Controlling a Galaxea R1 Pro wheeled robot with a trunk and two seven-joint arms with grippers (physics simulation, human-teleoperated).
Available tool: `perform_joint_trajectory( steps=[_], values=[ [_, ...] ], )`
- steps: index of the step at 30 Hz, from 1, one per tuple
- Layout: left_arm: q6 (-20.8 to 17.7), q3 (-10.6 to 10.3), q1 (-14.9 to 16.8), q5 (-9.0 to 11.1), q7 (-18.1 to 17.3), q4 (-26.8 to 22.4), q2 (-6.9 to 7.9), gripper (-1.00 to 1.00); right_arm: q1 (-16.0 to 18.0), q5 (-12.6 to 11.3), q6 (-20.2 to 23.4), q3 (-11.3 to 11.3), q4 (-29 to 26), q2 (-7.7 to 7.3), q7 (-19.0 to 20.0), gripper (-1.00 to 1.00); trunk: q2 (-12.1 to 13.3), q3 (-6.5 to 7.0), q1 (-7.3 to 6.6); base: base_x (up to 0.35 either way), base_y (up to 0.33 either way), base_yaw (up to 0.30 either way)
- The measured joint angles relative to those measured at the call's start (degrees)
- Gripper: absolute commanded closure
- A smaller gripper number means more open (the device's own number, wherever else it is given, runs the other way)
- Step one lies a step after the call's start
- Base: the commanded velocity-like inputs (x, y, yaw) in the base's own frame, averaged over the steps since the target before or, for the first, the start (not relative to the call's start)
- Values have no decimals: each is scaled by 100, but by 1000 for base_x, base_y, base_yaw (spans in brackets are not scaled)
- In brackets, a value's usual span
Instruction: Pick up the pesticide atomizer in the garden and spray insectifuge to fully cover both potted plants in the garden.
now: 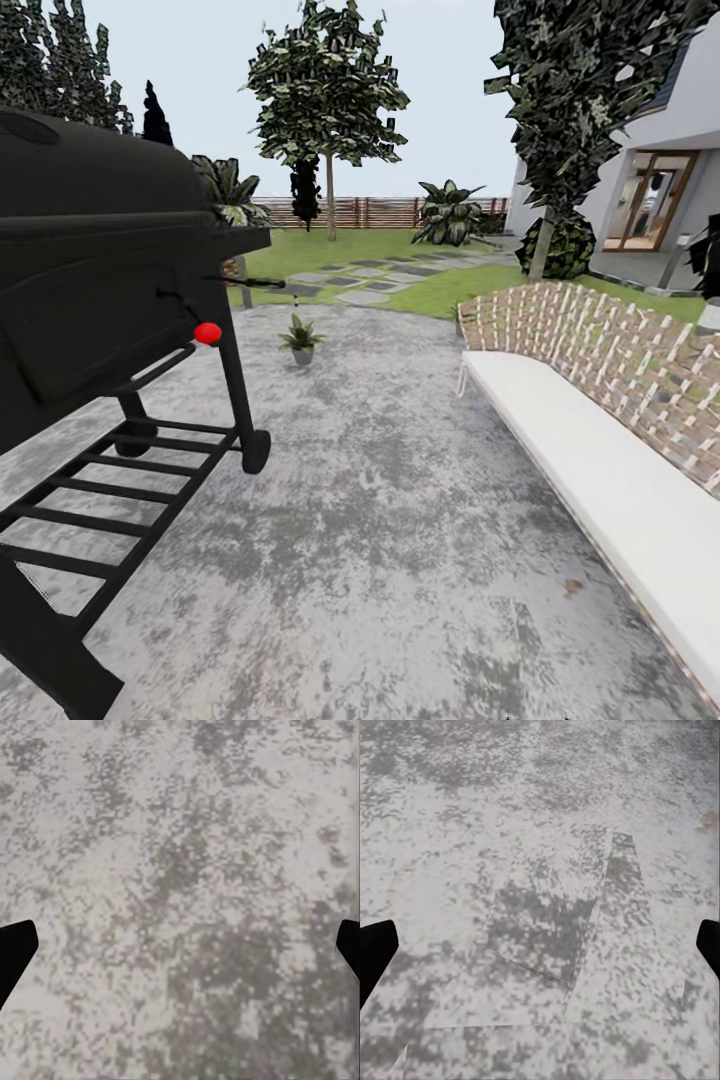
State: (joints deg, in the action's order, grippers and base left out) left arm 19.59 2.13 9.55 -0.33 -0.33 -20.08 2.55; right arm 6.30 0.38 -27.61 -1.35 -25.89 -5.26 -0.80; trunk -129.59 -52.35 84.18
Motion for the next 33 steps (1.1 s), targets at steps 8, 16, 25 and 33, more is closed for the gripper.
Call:
perform_joint_trajectory(
  steps=[8,16,25,33],
  values=[
    [0,0,0,2,1,0,1,-100,0,0,0,-2,0,-2,0,-100,0,0,0,324,-107,0],
    [0,2,6,29,2,-23,10,-100,0,-5,0,4,-4,5,0,-100,0,0,0,324,-107,0],
    [7,22,61,46,-4,-109,-62,-100,0,-14,0,-3,-13,16,0,-100,0,0,0,335,-33,0],
    [17,26,0,12,-6,-30,6,-100,0,-15,0,5,-29,19,0,-100,0,0,0,338,-1,0]
  ],
)
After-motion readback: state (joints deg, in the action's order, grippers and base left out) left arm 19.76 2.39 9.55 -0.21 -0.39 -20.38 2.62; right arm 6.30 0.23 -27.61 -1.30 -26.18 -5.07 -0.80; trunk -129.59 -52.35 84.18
